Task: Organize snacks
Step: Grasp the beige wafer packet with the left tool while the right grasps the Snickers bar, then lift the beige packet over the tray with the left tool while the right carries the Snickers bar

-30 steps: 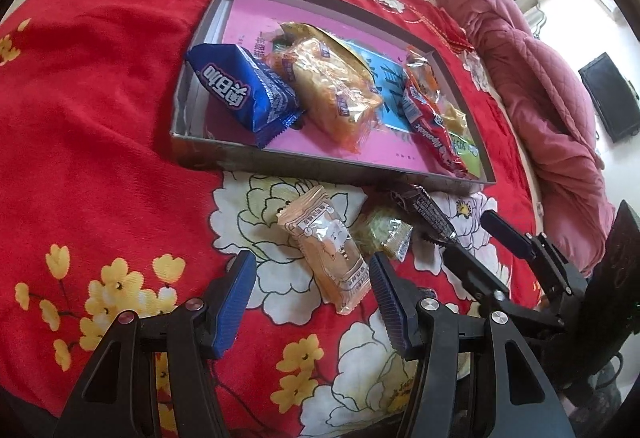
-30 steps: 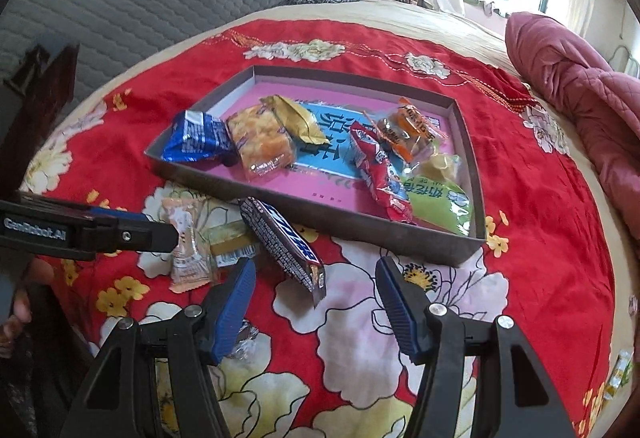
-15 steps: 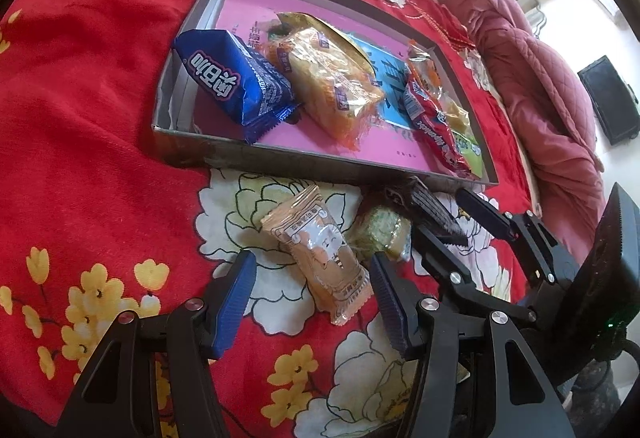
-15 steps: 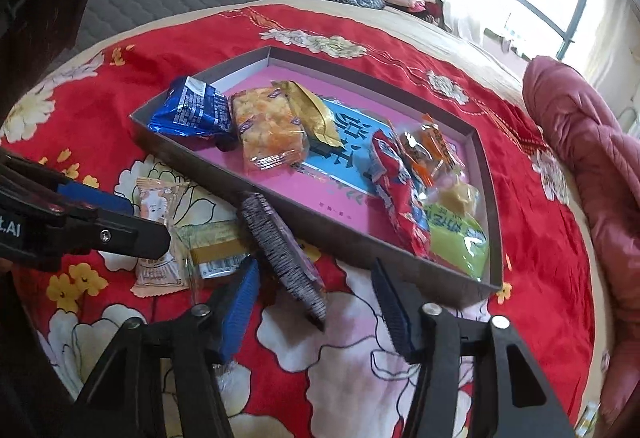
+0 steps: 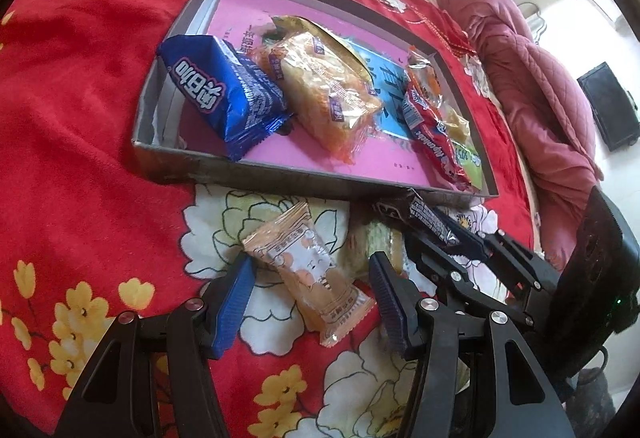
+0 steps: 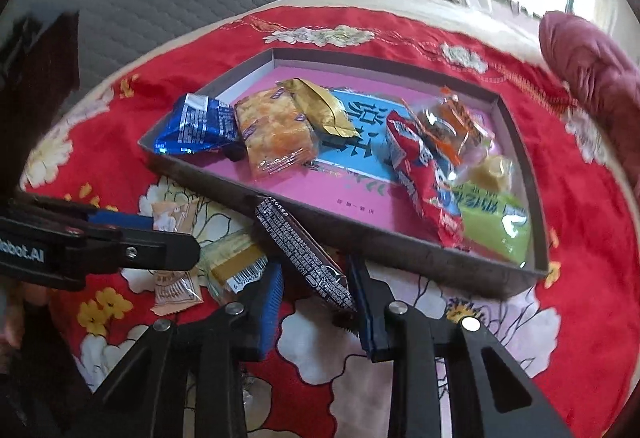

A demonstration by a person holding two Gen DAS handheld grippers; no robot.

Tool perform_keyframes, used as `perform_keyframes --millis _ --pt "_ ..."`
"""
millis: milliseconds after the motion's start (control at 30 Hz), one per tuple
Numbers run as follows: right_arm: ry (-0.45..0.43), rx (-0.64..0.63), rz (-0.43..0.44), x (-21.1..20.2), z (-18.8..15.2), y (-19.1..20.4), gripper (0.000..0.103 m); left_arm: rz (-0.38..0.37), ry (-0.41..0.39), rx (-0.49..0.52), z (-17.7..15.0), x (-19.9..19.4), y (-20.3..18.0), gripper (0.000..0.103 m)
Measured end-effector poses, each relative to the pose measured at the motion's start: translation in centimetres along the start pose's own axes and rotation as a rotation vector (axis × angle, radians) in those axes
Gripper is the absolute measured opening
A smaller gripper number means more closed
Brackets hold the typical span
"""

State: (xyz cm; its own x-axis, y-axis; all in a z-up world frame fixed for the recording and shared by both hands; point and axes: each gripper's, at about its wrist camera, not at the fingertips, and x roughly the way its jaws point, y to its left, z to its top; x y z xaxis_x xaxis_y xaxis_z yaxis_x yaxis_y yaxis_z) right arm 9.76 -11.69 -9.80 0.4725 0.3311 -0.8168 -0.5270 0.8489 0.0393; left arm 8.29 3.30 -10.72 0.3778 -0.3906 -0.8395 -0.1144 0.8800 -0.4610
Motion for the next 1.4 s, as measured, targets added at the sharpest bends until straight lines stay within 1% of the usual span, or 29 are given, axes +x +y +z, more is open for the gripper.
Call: perform_keyframes --millis 167,200,300,367,400,567,733,867,1000,1133,1233,1400 --pt "0.001 0.086 0.049 -0.4 -0.3 -1.1 0.029 -0.004 0.002 -0.006 0.2 0.4 0.0 0.06" --pt "0.002 0.107 0.058 -0.5 -0.4 -1.5 0.029 -0.003 0.001 -0.007 0.2 0.5 0.0 0.056" --pt "0.007 0.168 0.076 -1.0 -0.8 -2.6 0.028 -0.003 0.001 -0.013 0.4 0.6 0.4 0.05" --pt "0.009 0.208 0.082 -1.3 -1.1 -3.4 0.028 0.015 -0.001 -0.01 0.4 0.6 0.6 0.039" --pt "0.009 0.224 0.079 -1.4 -1.2 -3.8 0.028 0.021 0.0 -0.009 0.4 0.7 0.7 0.037" --pt "0.017 0.257 0.081 -1.4 -1.4 -4.5 0.028 0.018 0.001 -0.007 0.4 0.7 0.8 0.036" --pt "0.023 0.207 0.065 -0.9 -1.1 -3.8 0.028 0.027 0.003 0.009 0.4 0.7 0.6 0.036" --pt "0.033 0.171 0.054 -0.3 -1.0 -3.2 0.028 0.051 0.005 0.046 0.2 0.9 0.1 0.036" --pt "0.031 0.146 0.054 0.1 -1.0 -2.9 0.028 0.043 0.008 0.045 0.2 1.0 0.3 0.035" --pt "0.023 0.187 0.076 -0.2 -1.3 -3.4 0.028 0.028 0.006 0.035 0.1 0.6 0.6 0.033" --pt "0.017 0.217 0.104 -0.7 -1.5 -3.9 0.027 0.031 0.004 0.038 0.0 0.3 0.6 0.031" --pt "0.009 0.265 0.127 -1.2 -1.8 -4.5 0.026 0.036 -0.004 0.061 -0.4 -0.4 0.3 0.027"
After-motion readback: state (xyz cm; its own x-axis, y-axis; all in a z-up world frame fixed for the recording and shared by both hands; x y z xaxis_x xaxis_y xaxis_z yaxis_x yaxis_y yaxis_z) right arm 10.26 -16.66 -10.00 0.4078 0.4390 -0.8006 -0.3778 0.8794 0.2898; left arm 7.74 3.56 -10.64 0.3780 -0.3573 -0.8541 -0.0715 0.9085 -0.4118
